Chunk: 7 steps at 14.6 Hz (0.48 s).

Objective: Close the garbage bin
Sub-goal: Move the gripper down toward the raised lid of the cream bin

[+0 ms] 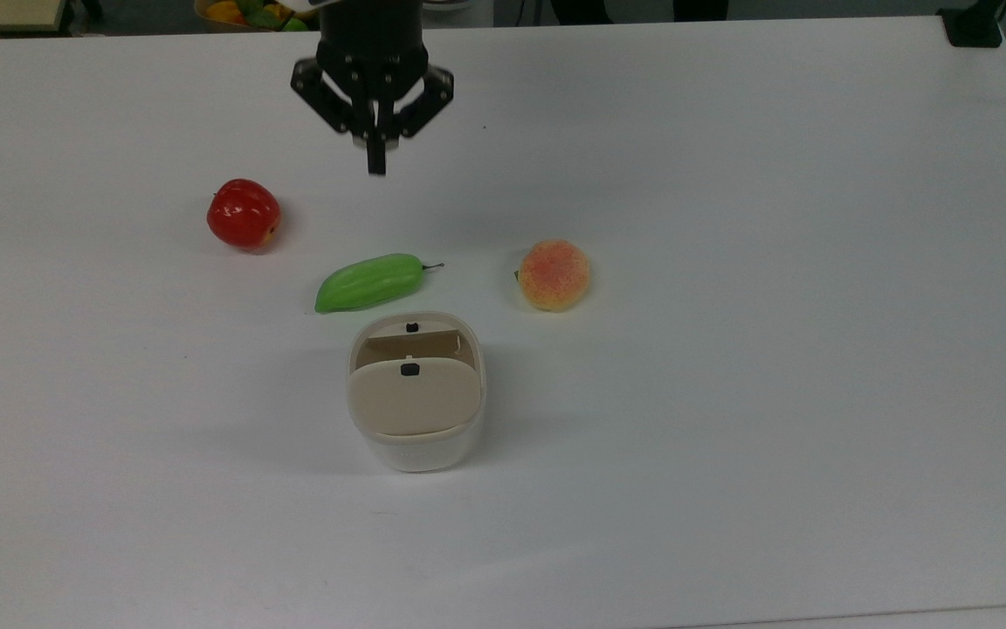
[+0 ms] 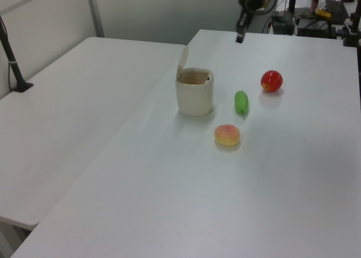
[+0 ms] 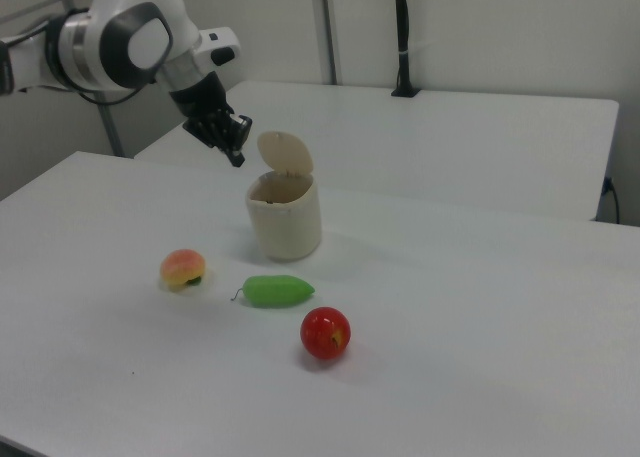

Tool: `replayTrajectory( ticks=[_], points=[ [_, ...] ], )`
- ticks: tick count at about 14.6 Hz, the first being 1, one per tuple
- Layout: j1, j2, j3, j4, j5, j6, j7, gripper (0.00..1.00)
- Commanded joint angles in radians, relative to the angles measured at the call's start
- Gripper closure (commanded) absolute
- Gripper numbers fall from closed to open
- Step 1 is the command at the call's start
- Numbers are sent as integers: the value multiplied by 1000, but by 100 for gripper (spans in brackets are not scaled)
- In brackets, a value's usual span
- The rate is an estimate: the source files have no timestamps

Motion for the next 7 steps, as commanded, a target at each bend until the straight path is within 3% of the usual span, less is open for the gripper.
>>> replayTrajectory(
  ticks=[1,7],
  points=[
    [12,73,-17,23,18,215,38,100],
    [13,183,-17,52,16,531,93,100]
  ],
)
